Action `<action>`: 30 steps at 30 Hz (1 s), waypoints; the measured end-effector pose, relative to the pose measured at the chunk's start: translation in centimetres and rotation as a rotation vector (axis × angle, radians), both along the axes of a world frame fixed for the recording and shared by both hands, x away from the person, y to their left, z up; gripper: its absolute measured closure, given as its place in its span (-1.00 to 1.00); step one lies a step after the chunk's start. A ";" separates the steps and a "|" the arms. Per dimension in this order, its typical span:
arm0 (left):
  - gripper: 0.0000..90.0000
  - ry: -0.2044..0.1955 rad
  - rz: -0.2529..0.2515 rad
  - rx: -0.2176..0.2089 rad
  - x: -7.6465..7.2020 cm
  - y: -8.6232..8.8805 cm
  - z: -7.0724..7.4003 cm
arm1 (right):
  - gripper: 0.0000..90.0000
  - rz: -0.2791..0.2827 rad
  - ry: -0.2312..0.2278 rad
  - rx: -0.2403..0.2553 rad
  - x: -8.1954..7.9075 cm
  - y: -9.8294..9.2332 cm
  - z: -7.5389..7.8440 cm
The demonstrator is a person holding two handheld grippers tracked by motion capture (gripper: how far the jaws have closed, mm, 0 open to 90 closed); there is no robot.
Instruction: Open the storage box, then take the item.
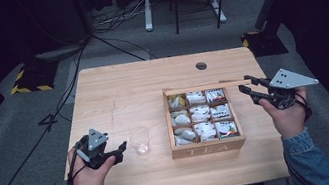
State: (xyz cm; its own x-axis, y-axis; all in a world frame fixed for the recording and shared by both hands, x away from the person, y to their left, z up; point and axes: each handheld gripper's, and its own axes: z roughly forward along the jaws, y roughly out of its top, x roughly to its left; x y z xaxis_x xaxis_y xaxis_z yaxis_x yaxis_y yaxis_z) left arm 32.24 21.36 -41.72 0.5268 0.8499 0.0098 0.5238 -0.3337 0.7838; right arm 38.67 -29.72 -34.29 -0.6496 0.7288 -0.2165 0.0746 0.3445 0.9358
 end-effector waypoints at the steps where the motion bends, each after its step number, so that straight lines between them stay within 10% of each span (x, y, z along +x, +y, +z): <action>1: -0.38 0.000 -0.005 -0.001 0.0 -0.1 0.1 | 0.37 -0.002 -0.001 0.000 0.0 0.0 0.0; 30: -0.39 -0.032 -0.212 -0.037 0.2 -7.1 3.3 | 0.38 -0.013 0.002 0.018 0.4 0.1 0.3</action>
